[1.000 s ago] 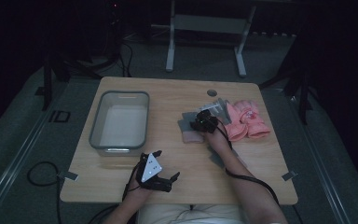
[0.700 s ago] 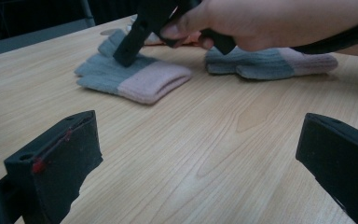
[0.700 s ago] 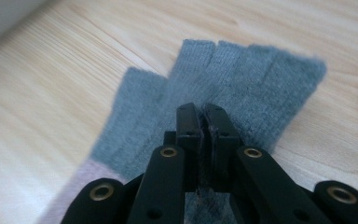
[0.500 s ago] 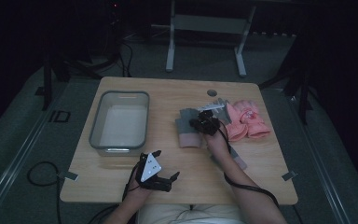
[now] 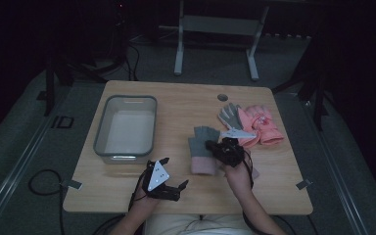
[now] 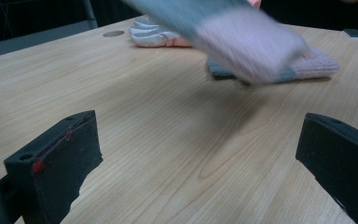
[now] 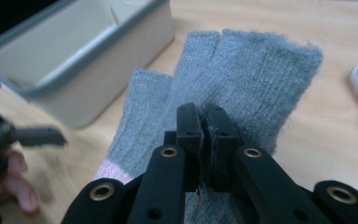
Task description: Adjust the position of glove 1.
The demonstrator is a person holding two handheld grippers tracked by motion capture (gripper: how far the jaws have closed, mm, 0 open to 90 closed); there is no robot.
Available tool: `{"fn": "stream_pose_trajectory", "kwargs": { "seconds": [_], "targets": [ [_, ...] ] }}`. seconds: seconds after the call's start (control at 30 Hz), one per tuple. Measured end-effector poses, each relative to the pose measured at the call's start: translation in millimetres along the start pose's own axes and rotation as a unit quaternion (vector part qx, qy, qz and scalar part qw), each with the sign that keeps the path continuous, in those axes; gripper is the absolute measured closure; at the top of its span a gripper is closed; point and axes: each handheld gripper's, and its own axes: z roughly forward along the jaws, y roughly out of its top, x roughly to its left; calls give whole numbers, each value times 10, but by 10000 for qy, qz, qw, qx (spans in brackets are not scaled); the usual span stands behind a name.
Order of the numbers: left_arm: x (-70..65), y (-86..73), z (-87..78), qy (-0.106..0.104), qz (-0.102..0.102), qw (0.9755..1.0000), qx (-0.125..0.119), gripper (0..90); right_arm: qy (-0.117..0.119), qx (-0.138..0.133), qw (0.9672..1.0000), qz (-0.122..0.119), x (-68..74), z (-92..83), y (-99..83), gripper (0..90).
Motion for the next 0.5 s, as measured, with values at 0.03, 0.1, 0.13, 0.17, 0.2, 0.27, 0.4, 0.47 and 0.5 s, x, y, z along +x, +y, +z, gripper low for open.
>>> {"fn": "stream_pose_trajectory", "kwargs": {
  "seconds": [0.03,0.1,0.13,0.17,0.2,0.27,0.4,0.47,0.5],
  "targets": [
    [-1,-1,-2,-13,9,10000,-3,0,-5,26,10000,46,0,18,-59,858],
    [-2,-1,-2,-13,12,10000,-5,0,-11,97,9999,67,4,47,-114,858],
    [-2,-1,-2,-13,12,10000,-5,0,-32,171,9998,42,2,84,-165,858],
    [-1,-2,-5,-22,8,10000,-8,0,19,302,9994,152,2,151,-256,858],
    [-1,-1,-6,-19,9,10000,-5,0,-12,345,9993,139,13,184,-295,858],
    [-1,-1,-4,-18,7,10000,-6,0,7,453,9989,96,31,259,-359,858],
    [0,-2,-5,-22,1,10000,-15,0,2,576,9983,59,32,377,-416,857],
    [0,-2,-5,-24,-4,10000,-18,0,-6,630,9980,77,26,437,-436,857],
    [1,-2,-5,-28,-3,10000,-18,0,-12,641,9979,84,22,455,-443,857]
  ]
}}
